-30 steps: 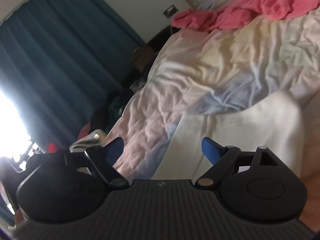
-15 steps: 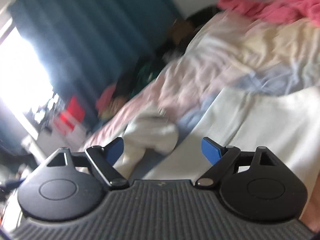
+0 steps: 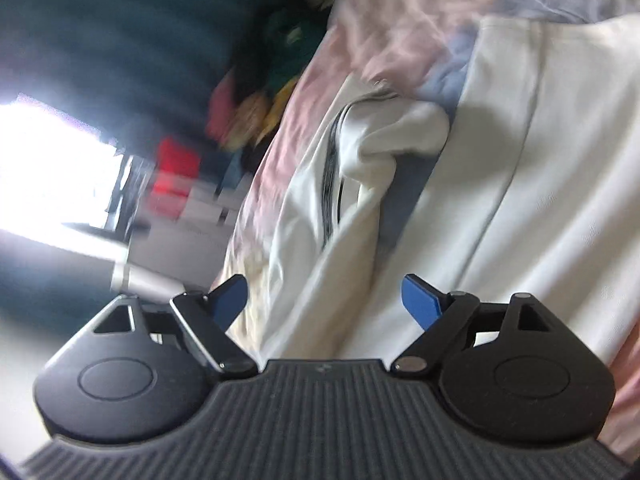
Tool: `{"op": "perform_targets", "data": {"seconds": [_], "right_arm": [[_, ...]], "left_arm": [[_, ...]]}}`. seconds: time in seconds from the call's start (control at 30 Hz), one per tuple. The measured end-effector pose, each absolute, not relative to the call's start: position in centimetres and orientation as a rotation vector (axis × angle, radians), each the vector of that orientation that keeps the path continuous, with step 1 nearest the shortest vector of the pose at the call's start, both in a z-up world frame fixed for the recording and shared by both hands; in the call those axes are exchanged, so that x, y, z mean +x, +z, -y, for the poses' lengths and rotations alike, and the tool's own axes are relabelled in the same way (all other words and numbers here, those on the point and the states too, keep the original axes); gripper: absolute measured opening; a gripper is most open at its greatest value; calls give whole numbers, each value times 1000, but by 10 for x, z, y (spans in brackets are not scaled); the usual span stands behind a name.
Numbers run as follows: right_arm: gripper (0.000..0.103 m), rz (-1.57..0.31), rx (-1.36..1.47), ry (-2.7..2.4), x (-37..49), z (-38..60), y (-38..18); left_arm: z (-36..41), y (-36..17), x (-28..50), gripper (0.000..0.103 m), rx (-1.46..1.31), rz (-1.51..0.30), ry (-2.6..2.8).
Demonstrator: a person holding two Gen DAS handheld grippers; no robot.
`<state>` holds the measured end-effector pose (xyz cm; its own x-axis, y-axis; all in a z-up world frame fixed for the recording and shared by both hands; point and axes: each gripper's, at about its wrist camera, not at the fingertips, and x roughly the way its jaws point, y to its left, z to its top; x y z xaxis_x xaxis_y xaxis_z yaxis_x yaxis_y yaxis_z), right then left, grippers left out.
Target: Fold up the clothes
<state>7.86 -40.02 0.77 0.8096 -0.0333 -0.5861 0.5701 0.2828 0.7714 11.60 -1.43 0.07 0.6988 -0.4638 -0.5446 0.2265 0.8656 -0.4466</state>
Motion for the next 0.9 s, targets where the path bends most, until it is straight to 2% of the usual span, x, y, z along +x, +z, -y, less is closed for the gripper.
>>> {"op": "perform_targets", "data": {"seconds": [0.07, 0.13, 0.2, 0.27, 0.4, 0.53, 0.63, 0.7, 0.77, 0.83, 0.87, 0.9], "right_arm": [[86, -407, 1088, -530, 87, 407, 31], [85, -355, 1032, -592, 93, 416, 35], [88, -386, 1125, -598, 101, 434, 17], [86, -439, 1220, -566, 108, 450, -11], [87, -571, 1164, -537, 137, 462, -43], [86, -569, 1249, -377, 165, 465, -76], [87, -523, 1249, -390, 178, 466, -94], [87, -489, 1273, -392, 186, 473, -110], [81, -446, 1289, -416, 192, 482, -122], [79, -420, 1263, -475, 198, 492, -124], [69, -407, 1245, -505, 201, 498, -124], [64, -395, 1224, -538, 205, 503, -123]], "left_arm": [[-2, -5, 116, 94, -386, -715, -427], [-12, -12, 124, 94, -438, -753, -448], [-23, -21, 131, 95, -504, -794, -460], [-30, -34, 141, 96, -585, -850, -471], [-38, -64, 170, 96, -738, -967, -523], [-38, -86, 198, 95, -814, -933, -507], [-37, -101, 215, 88, -832, -920, -445], [-44, -116, 222, 80, -901, -923, -390], [-52, -131, 226, 75, -986, -935, -348], [-60, -140, 229, 69, -1049, -935, -326], [-63, -142, 228, 61, -1063, -925, -314], [-67, -143, 228, 53, -1070, -915, -293]]}}
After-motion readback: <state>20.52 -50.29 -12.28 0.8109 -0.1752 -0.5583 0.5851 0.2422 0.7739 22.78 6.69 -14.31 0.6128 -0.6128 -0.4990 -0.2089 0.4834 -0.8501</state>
